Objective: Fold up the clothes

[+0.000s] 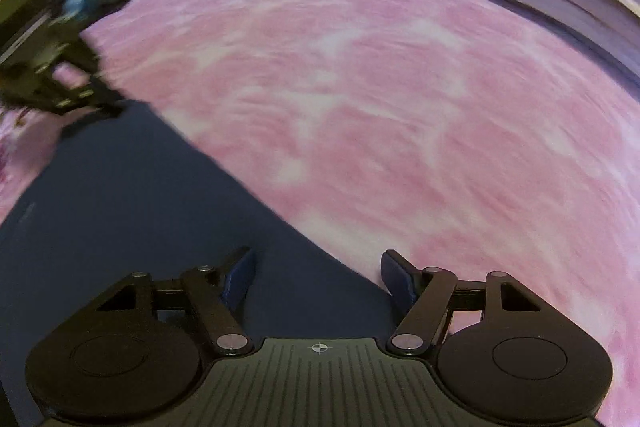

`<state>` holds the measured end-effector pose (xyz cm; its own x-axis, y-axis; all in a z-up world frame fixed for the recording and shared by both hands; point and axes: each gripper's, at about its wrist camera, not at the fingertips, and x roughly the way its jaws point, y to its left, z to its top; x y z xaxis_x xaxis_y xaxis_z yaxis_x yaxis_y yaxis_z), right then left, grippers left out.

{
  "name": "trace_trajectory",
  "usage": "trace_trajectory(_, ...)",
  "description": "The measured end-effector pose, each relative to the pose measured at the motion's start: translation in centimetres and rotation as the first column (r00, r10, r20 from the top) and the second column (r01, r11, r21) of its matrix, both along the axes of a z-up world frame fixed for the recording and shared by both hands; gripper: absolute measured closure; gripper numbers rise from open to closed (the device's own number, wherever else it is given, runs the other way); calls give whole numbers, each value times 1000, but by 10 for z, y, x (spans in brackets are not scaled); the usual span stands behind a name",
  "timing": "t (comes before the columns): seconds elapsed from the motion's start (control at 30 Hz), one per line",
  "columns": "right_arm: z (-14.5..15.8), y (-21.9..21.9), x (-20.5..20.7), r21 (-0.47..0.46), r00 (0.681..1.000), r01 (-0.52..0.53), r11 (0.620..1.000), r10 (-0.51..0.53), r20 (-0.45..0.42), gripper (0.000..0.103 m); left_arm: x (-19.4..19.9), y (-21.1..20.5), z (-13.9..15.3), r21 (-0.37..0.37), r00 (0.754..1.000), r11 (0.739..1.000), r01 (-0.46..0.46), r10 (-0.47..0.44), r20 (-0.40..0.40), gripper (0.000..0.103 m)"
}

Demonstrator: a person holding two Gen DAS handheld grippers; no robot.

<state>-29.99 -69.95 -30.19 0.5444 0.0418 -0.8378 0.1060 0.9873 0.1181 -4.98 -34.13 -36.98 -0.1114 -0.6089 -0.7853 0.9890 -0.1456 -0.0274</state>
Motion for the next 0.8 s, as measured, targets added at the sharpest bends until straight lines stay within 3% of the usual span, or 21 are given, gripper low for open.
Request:
trace_trajectory(0.17,-5,-24,-47,64,990,130,990,-133,52,34,-7,4,1,-3,998,1000,-9,9,55,98)
trace_trajectory(0.3,5,-25,-63,-20,975,217,976,-216,45,35,-4,11,4,8,994,999,-52,51,99,98)
trace_trajectory(0.4,19,-16,-74,-98,965,260,961,-256,48,35,-6,20,6,26,976,993,-115,108,190,103)
trace_trajectory(0.47,32,0,-79,-184,958,285,941,-280,58,34,-3,32,14,1,975,989,-150,147,166,103)
trace_trajectory(0.53,42,15,-94,-200,947,320,926,-306,98,34,-9,46,27,-50,973,984,-171,177,148,103)
trace_trajectory(0.57,46,23,-102,-191,939,340,921,-321,123,34,-16,53,32,-75,975,982,-171,180,134,103)
trace_trajectory(0.67,50,50,-132,-43,899,399,916,-381,217,34,-41,68,46,-143,985,978,-151,161,59,103)
trace_trajectory(0.8,29,87,-165,92,882,409,908,-419,216,34,-83,75,41,-166,996,982,-87,79,-51,99)
